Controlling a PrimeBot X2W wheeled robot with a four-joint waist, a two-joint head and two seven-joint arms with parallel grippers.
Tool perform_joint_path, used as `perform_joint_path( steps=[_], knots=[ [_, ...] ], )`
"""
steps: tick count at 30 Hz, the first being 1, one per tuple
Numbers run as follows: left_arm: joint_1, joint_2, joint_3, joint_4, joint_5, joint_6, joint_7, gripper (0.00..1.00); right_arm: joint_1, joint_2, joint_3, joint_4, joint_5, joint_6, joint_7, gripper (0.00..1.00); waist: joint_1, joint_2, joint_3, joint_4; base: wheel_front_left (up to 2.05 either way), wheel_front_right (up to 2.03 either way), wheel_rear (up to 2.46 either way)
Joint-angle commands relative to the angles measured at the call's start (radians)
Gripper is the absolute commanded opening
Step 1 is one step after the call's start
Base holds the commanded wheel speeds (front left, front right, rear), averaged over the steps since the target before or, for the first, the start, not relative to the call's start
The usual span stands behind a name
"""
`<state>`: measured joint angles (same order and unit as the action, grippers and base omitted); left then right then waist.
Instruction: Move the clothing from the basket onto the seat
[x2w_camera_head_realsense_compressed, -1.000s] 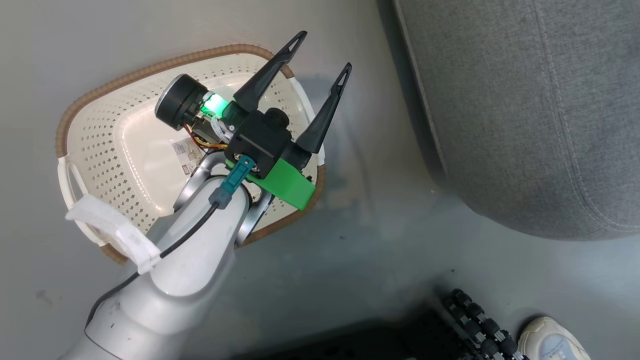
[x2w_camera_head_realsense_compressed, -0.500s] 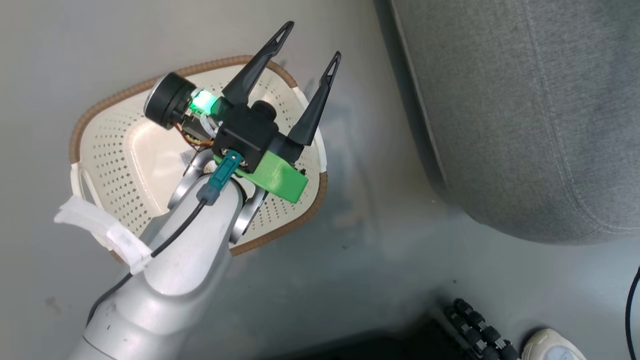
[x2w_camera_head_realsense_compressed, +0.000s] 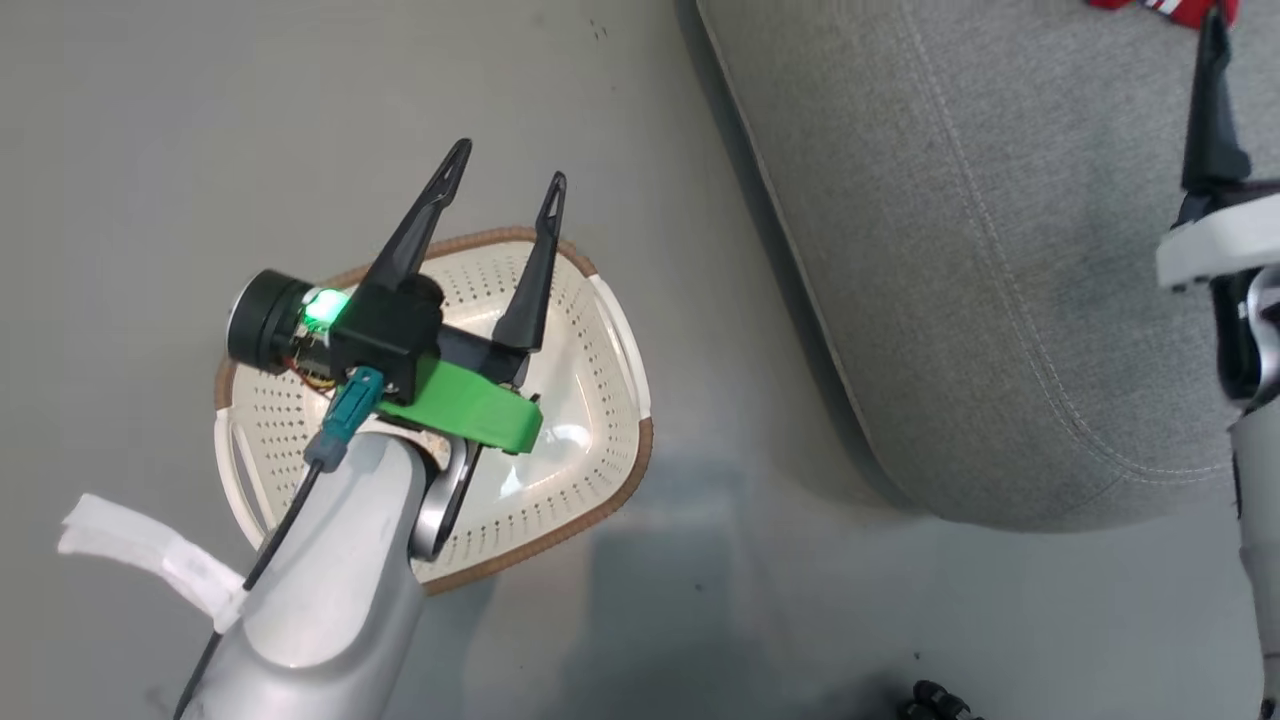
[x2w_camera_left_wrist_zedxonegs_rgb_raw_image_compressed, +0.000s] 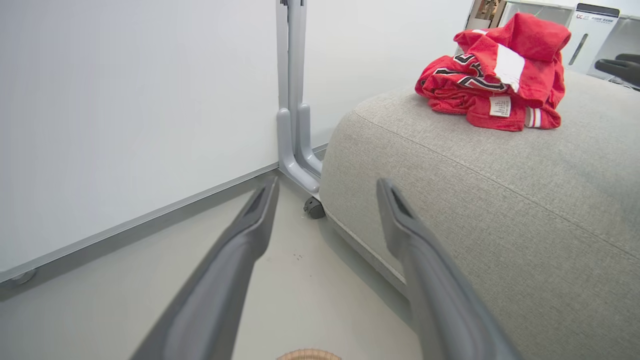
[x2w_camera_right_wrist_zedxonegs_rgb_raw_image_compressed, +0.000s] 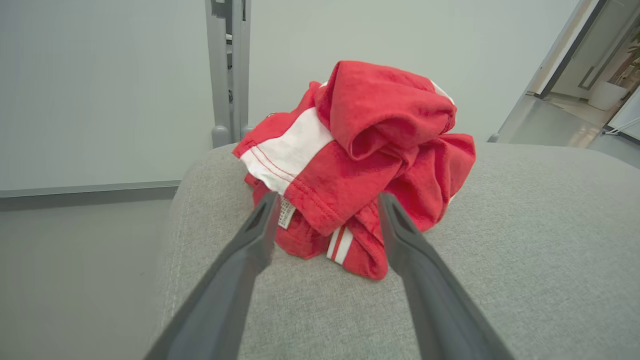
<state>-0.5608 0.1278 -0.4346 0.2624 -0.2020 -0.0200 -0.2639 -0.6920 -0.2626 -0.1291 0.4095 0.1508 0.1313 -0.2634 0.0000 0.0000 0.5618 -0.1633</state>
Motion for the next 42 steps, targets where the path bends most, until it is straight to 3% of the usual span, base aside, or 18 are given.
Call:
perform_joint_path(
  steps=[1,10,26,42],
  knots=[
    [0.034,0.0,0.016,-0.005,-0.012,0.006,-0.001,1.0,0.035,0.006,0.01,-0.012,0.012,-0.001,-0.002,1.0,0.0,0.0,-0.107,0.008,0.0,0.0,0.0],
    [0.172,-0.017,0.151,-0.025,-0.014,0.012,-0.001,1.0,0.19,0.048,0.106,-0.1,0.045,-0.001,-0.002,1.0,0.0,0.0,-0.251,0.073,0.0,0.0,0.0],
    [0.363,-0.049,0.35,-0.045,0.008,0.011,-0.001,1.0,0.326,0.15,0.202,-0.19,0.032,-0.001,-0.002,1.0,0.0,0.0,-0.432,0.2,0.0,0.0,0.0],
    [0.506,-0.067,0.434,-0.089,0.04,-0.005,-0.001,1.0,0.525,0.194,0.217,-0.291,0.03,-0.001,-0.002,1.0,0.0,0.0,-0.539,0.234,0.0,0.0,0.0]
  ],
)
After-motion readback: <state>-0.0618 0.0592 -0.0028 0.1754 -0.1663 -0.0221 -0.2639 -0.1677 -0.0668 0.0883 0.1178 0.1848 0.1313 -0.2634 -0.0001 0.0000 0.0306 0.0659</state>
